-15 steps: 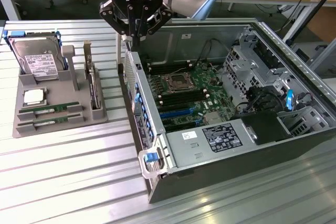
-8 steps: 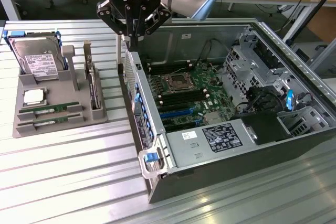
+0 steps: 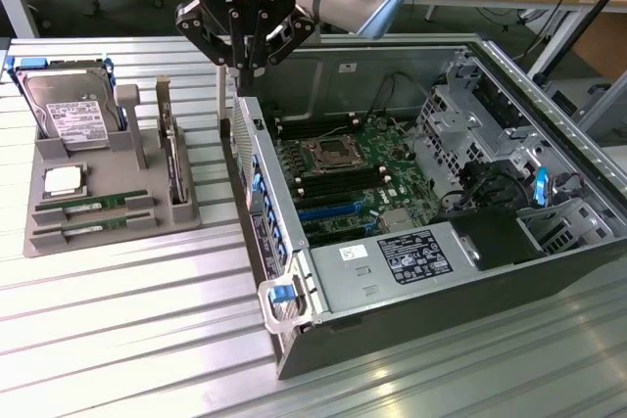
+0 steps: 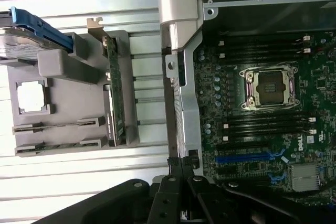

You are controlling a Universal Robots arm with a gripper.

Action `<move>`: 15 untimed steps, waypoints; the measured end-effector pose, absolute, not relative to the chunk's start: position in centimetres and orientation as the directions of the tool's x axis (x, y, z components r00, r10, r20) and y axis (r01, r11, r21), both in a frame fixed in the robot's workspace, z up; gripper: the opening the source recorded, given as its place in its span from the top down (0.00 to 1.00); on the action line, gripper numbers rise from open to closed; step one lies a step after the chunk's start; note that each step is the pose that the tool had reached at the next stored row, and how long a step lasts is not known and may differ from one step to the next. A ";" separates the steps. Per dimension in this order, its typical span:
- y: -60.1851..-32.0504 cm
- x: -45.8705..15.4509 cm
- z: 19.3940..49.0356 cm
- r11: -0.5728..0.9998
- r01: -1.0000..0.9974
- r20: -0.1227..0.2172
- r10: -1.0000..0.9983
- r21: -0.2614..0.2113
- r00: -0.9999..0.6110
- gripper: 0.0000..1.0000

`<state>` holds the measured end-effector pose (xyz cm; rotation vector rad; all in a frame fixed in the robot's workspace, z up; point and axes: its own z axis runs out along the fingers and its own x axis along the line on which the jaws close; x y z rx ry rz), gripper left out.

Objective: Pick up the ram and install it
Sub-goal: 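Reach for the ram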

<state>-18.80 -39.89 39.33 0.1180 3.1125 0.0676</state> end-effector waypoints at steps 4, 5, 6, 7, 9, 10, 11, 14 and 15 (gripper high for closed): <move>-39.9 -19.0 39.3 0.996 0.075 -0.024 0.076 0.044 -0.997 0.90; -39.9 -19.2 39.3 0.996 0.075 -0.025 0.076 0.044 -0.997 0.90; -39.9 -19.2 39.3 0.996 0.075 -0.024 0.076 0.044 -0.997 0.90; -39.9 -19.3 39.3 0.996 0.075 -0.024 0.076 0.044 -0.997 0.90; -39.9 -19.5 39.3 0.996 0.075 -0.024 0.076 0.044 -0.997 0.90; -39.9 -19.6 39.3 0.996 0.075 -0.024 0.076 0.044 -0.997 0.90; -39.9 -19.6 39.3 0.996 0.075 -0.024 0.076 0.044 -0.997 0.90; -39.9 -19.8 39.3 0.996 0.075 -0.024 0.076 0.044 -0.997 0.90; -39.9 -19.9 39.3 0.996 0.075 -0.024 0.076 0.044 -0.997 0.90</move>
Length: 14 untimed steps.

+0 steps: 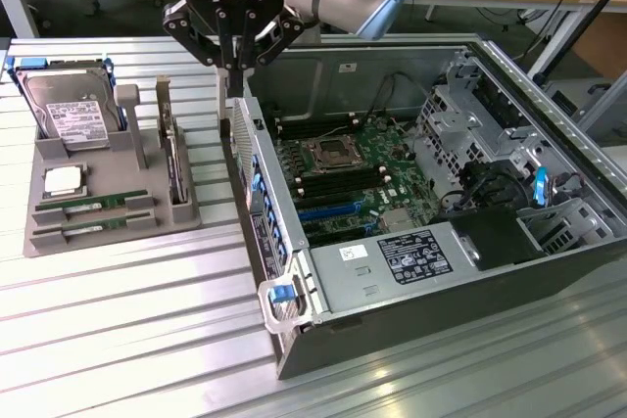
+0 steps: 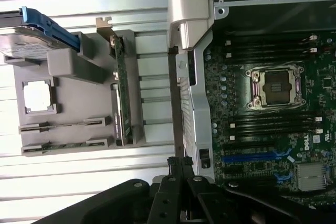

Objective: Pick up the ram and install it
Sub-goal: 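Reach for the ram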

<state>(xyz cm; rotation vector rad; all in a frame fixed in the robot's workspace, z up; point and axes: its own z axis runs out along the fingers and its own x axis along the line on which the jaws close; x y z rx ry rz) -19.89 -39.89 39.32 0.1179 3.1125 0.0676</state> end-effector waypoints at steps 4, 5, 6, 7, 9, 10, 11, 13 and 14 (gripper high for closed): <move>-39.9 -20.4 39.3 0.996 0.075 -0.024 0.076 0.044 -0.997 0.90; -39.9 -20.4 39.3 0.996 0.075 -0.024 0.076 0.044 -0.997 0.90; -39.9 -20.5 39.3 0.996 0.075 -0.024 0.076 0.044 -0.997 0.90; -39.9 -20.6 39.3 0.996 0.075 -0.025 0.076 0.044 -0.997 0.90; -39.9 -20.8 39.3 0.996 0.075 -0.024 0.076 0.044 -0.997 0.90; -39.9 -20.9 39.3 0.996 0.075 -0.024 0.076 0.044 -0.997 0.90; -39.9 -20.9 39.3 0.996 0.075 -0.024 0.076 0.044 -0.997 0.90; -39.9 -21.1 39.3 0.996 0.075 -0.024 0.076 0.044 -0.997 0.90; -39.9 -21.2 39.3 0.996 0.075 -0.024 0.076 0.044 -0.997 0.90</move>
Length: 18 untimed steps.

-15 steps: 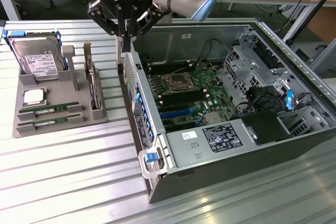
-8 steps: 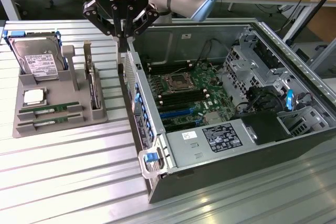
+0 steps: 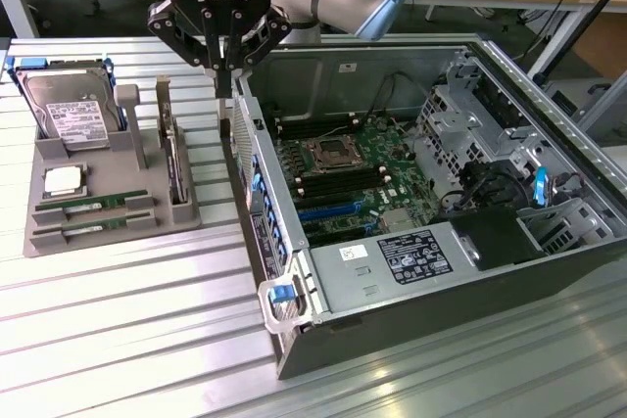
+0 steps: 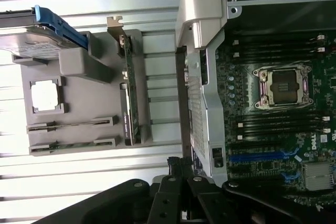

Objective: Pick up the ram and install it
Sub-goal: 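Reach for the ram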

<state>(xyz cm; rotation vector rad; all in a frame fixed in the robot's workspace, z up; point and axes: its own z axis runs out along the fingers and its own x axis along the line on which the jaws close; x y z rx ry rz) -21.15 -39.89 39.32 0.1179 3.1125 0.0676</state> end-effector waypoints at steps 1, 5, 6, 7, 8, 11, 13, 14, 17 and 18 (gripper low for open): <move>-39.9 -21.3 39.3 0.996 0.075 -0.024 0.076 0.044 -0.997 0.90; -39.9 -21.5 39.3 0.996 0.075 -0.024 0.076 0.044 -0.997 0.90; -39.9 -21.6 39.3 0.996 0.075 -0.024 0.076 0.044 -0.997 0.90; -39.9 -21.7 39.3 0.996 0.075 -0.024 0.076 0.044 -0.997 0.90; -39.9 -21.7 39.3 0.996 0.075 -0.024 0.076 0.044 -0.997 0.90; -39.9 -21.9 39.3 0.996 0.075 -0.024 0.076 0.044 -0.997 0.90; -39.9 -22.1 39.3 0.996 0.075 -0.025 0.076 0.044 -0.997 0.90; -39.9 -22.2 39.3 0.996 0.075 -0.024 0.076 0.044 -0.997 0.90; -39.9 -22.4 39.3 0.996 0.075 -0.024 0.076 0.044 -0.997 0.90; -39.9 -22.5 39.3 0.996 0.075 -0.024 0.076 0.044 -0.997 0.90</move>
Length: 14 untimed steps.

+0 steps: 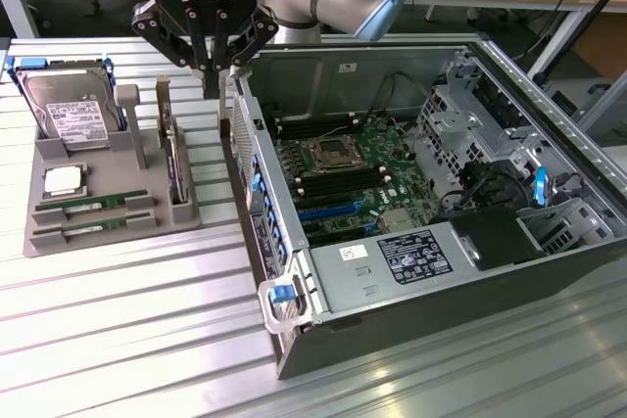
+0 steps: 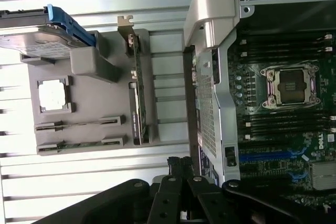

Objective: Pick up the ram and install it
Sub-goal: 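Reach for the ram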

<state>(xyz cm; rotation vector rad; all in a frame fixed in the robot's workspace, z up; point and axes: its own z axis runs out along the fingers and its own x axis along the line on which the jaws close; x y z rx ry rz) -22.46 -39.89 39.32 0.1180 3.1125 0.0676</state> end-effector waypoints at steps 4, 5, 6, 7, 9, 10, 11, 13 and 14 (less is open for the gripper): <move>-39.9 -22.9 39.3 0.996 0.075 -0.024 0.076 0.044 -0.997 0.90; -39.9 -23.0 39.3 0.996 0.075 -0.024 0.076 0.044 -0.997 0.90; -39.9 -23.2 39.3 0.996 0.075 -0.024 0.076 0.044 -0.997 0.90; -39.9 -23.3 39.3 0.996 0.075 -0.024 0.076 0.044 -0.997 0.90; -39.9 -23.5 39.3 0.996 0.075 -0.024 0.076 0.044 -0.997 0.90; -39.9 -23.6 39.3 0.996 0.075 -0.024 0.076 0.044 -0.997 0.90; -39.9 -23.6 39.3 0.996 0.075 -0.025 0.076 0.044 -0.997 0.90; -39.9 -23.9 39.3 0.996 0.075 -0.024 0.076 0.044 -0.997 0.90; -39.9 -23.9 39.3 0.996 0.075 -0.024 0.076 0.044 -0.997 0.90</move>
